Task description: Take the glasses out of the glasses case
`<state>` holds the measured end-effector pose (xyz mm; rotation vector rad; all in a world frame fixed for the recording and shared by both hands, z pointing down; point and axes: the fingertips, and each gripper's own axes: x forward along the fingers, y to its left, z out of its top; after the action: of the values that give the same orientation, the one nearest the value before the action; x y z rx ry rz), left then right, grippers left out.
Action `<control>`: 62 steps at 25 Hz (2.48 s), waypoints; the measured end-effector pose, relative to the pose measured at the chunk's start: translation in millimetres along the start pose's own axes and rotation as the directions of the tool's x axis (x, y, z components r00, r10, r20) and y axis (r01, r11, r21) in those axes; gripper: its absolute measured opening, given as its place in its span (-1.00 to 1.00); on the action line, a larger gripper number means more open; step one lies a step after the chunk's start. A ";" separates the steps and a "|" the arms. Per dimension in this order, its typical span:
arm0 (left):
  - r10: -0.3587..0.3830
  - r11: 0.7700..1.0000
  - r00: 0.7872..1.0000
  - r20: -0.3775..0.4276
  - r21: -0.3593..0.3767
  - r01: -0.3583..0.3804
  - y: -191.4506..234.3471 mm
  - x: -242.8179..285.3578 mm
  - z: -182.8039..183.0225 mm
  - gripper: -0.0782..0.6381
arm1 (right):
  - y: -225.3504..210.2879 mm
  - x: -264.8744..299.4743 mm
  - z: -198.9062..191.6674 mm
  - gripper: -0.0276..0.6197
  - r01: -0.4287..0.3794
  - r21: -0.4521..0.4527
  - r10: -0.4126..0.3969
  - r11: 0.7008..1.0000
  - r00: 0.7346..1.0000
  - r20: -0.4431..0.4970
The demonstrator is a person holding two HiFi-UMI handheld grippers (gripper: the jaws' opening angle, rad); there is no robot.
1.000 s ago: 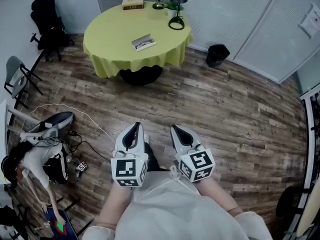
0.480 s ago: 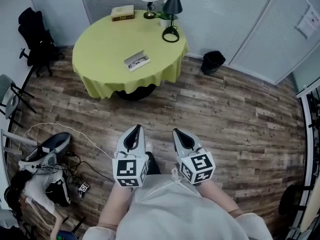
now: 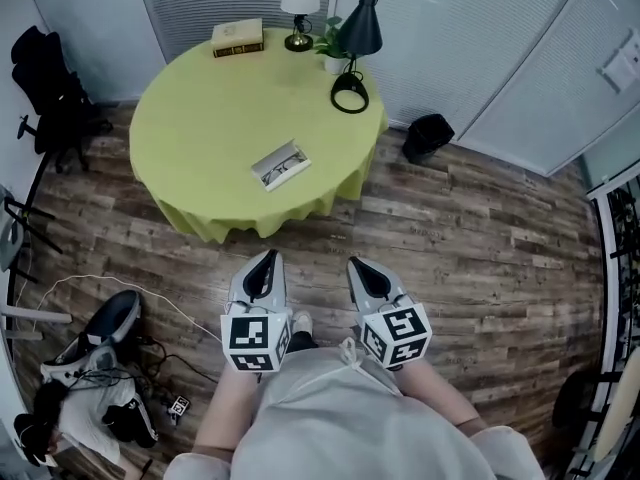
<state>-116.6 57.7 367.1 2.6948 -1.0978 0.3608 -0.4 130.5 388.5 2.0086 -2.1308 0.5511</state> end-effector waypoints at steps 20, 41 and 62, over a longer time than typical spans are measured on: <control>0.188 0.980 0.978 -0.094 -0.043 -0.193 119.0 135.9 -9.1 -0.76 | -58.2 210.8 38.5 -0.91 -0.140 0.028 0.142 0.990 0.987 -0.076; 0.317 0.935 0.917 -0.243 -0.083 -0.345 132.7 284.8 -33.4 -0.76 | -128.7 377.7 62.7 -0.92 -0.519 -0.090 0.471 0.850 0.826 -0.310; 0.088 0.989 0.751 -0.654 0.150 0.015 153.1 369.3 -132.3 -0.50 | -136.7 431.3 -32.2 -0.91 -0.547 -0.048 0.435 0.836 0.714 -0.549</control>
<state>11.8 -254.2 619.1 2.3142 -0.9129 1.3302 94.1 -261.8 595.7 0.9891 -2.2252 0.7947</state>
